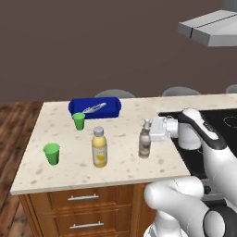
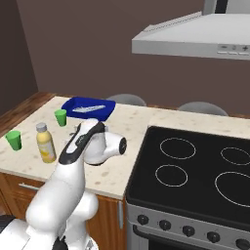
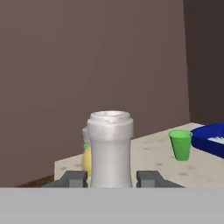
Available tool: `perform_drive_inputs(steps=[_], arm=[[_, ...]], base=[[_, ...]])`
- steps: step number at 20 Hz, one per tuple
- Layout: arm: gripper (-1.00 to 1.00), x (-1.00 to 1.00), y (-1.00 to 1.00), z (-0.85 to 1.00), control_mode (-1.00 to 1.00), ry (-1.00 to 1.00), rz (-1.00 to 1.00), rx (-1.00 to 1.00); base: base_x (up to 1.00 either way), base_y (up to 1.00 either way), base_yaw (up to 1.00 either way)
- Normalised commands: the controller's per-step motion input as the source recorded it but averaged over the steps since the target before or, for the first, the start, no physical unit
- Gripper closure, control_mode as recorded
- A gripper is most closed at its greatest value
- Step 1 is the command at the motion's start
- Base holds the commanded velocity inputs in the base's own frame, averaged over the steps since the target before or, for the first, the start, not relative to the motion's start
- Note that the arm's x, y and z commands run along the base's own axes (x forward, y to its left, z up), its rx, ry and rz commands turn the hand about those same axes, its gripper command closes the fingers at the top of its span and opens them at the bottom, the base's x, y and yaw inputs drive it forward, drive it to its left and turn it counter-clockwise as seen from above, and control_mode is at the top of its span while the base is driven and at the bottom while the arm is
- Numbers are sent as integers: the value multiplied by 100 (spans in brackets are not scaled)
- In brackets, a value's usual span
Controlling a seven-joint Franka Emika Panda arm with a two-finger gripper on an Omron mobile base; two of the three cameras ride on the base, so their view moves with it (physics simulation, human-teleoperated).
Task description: Place the drinks on the dining counter in a tight cluster.
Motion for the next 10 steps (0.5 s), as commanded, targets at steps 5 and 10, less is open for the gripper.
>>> perform_drive_inputs(steps=[5, 10], arm=[[100, 19, 27, -28, -100, -28, 4, -5], [100, 30, 31, -27, -100, -22, -1, -4]], base=[[0, 0, 0], [0, 0, 0]])
